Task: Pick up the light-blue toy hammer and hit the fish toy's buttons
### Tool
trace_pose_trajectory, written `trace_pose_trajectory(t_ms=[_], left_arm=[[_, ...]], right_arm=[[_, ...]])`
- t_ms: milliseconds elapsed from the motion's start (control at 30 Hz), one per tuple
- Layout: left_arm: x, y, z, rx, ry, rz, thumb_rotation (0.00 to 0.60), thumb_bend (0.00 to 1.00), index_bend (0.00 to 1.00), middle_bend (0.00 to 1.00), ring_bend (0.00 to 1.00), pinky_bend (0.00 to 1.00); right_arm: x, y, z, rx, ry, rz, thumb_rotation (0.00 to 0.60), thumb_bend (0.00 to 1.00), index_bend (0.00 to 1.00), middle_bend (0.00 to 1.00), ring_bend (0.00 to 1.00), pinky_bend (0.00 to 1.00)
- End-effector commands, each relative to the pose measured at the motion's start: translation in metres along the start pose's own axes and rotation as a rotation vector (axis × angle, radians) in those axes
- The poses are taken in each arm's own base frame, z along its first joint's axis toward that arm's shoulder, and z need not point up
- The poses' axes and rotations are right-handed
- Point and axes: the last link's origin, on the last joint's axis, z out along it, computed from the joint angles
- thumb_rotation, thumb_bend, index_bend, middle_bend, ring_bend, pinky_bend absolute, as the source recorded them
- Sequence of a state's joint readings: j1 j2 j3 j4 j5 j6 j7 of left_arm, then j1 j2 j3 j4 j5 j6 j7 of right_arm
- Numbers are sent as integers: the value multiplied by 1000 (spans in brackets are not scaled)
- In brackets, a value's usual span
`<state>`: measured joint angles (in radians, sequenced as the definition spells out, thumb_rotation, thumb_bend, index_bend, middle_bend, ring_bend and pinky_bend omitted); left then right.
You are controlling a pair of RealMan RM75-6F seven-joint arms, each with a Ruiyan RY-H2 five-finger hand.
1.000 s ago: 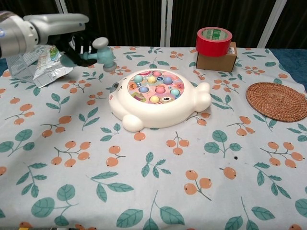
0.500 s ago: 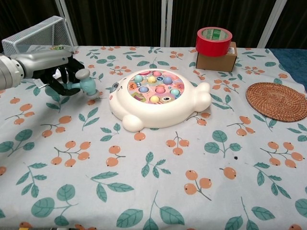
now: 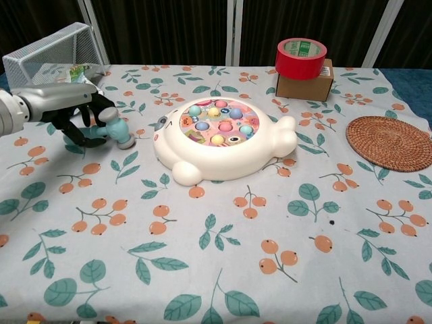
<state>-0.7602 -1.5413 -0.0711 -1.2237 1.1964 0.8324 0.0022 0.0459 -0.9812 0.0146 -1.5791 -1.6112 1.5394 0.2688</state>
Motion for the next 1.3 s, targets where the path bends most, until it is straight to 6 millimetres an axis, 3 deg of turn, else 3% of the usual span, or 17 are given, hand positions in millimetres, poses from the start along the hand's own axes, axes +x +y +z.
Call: trace_pose_trajectory(t_ms=[33, 267, 400, 500, 600, 733, 867, 1033, 1300], left_arm=[[-1, 0, -1, 1, 4, 0, 600, 310, 393, 427, 317, 364], [3, 0, -6, 3, 12, -2, 600, 285, 310, 358, 259, 344], [17, 2, -17, -14, 78, -19, 600, 282, 226, 308, 209, 305], [36, -3, -34, -18, 164, -34, 600, 271, 219, 301, 202, 282], [58, -21, -59, 24, 275, -33, 600, 262, 220, 301, 201, 247], [78, -59, -107, 177, 380, 8, 600, 252, 222, 285, 145, 177], [81, -84, -155, 311, 436, 64, 600, 249, 221, 255, 109, 133], [73, -89, -205, 390, 481, 86, 600, 247, 221, 252, 108, 133], [49, -70, -243, 410, 444, 81, 600, 245, 221, 253, 108, 132]], right_arm=[[0, 0, 0, 1, 0, 0, 600, 193, 68, 148, 0, 0], [0, -1, 1, 5, 1, -1, 600, 194, 68, 149, 0, 0], [1, -1, 1, 4, 2, -1, 600, 194, 68, 149, 0, 0], [2, -1, 1, 5, 5, -4, 600, 193, 68, 149, 0, 0], [4, 0, 2, 7, 9, -7, 600, 194, 68, 150, 0, 0], [6, 1, 4, 11, 13, -8, 600, 193, 68, 150, 0, 0], [6, 2, 7, 12, 18, -4, 600, 194, 68, 150, 0, 0], [4, 0, 11, 26, 21, -1, 600, 194, 68, 150, 0, 0], [2, -4, 15, 42, 19, 0, 600, 193, 68, 146, 0, 0]])
